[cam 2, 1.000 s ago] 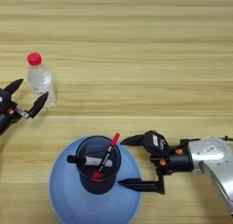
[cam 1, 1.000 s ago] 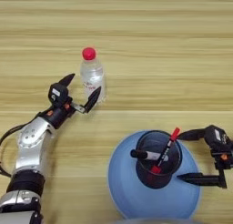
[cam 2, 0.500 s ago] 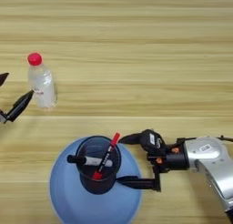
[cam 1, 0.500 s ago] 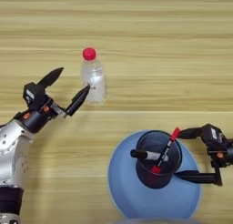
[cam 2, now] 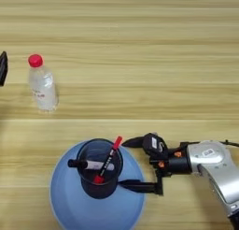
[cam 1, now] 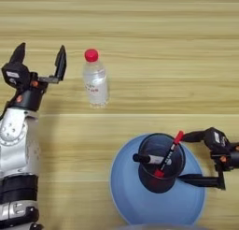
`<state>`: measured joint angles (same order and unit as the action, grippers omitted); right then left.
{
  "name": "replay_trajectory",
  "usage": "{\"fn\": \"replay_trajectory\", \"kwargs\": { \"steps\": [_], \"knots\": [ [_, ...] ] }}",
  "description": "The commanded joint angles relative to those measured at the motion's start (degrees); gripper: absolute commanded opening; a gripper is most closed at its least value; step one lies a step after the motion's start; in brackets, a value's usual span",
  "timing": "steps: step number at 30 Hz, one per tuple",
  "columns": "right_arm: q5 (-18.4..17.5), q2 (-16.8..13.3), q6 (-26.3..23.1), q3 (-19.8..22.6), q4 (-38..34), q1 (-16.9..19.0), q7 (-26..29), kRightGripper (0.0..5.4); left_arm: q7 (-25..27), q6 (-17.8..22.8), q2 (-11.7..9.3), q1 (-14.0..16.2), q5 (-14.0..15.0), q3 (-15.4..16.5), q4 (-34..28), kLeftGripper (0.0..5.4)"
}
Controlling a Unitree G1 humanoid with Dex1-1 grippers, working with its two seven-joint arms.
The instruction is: Move the objects on the table
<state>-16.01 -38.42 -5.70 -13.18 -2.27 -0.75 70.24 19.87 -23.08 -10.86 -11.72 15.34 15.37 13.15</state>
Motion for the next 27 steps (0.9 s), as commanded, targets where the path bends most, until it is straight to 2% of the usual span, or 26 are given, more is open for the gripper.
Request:
{"fn": "replay_trajectory", "kwargs": {
  "steps": [1,5,7,10,14,18,27],
  "knots": [
    [0.76,-0.11,0.32,0.22,-0.11,-0.94,-0.57,5.37,-6.48,1.01,0.64,-0.98,-4.66,-0.04,4.39,5.4],
    [1.49,-0.58,0.73,0.7,-1.3,-1.46,-1.3,5.37,-10.49,1.09,1.47,-1.68,-5.6,0.11,8.53,5.4],
    [2.24,-0.66,0.89,0.77,-1.78,-1.79,-2.17,5.37,-10.81,1.05,1.38,-1.92,-5.38,-0.2,9.44,5.4],
    [5.56,-0.23,0.61,0.4,-1.4,-2.96,-5.64,5.37,-11.06,0.46,1.2,-2.02,-5.35,-0.36,10.68,5.4],
    [6.71,-0.03,-0.29,0.67,-1.72,-3.96,-7.91,5.37,-11.62,-0.06,1.04,-2.1,-5.69,-0.29,12.31,5.4],
    [8.77,-0.33,-0.43,0.68,0.51,-5.38,-10.3,5.37,-11.65,-0.36,1.26,-2.09,-5.8,-0.58,13.38,5.4],
    [14.1,1.15,0.48,-1.15,4.72,-7.9,-14.83,5.37,-11.19,-0.85,1.33,-2.03,-5.94,-1.16,14.89,5.4]
  ]
}}
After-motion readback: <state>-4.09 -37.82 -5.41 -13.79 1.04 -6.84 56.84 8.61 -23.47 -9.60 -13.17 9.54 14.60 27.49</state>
